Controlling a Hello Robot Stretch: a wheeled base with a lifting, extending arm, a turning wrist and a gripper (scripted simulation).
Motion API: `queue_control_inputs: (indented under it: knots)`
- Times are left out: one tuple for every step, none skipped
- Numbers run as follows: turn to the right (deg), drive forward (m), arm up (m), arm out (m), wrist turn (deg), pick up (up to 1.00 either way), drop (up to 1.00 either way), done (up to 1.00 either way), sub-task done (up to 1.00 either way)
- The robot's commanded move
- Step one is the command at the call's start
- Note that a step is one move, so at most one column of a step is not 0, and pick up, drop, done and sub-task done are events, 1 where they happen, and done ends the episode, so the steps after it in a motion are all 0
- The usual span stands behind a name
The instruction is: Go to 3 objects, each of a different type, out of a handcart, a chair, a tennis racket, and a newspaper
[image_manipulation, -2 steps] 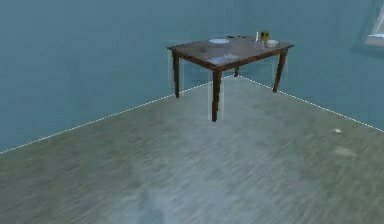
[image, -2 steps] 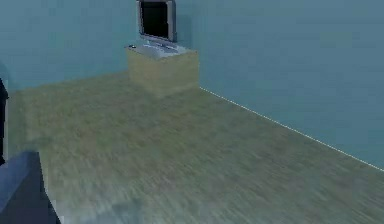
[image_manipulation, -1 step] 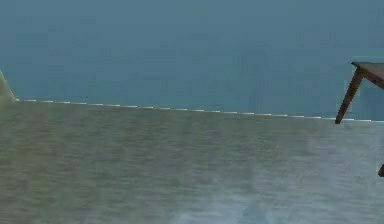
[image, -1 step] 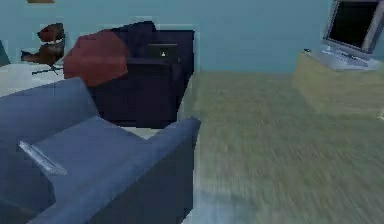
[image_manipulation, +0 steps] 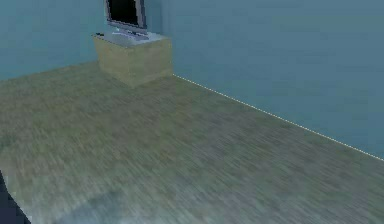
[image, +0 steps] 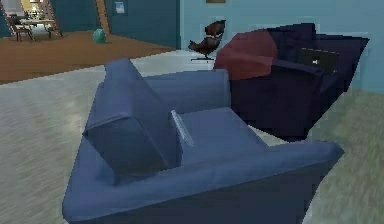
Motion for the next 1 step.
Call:
queue_control_inputs:
  knots:
    - [0.0, 0.0, 0.0, 0.0, 0.0, 0.0, 0.0, 1.0, 0.0]
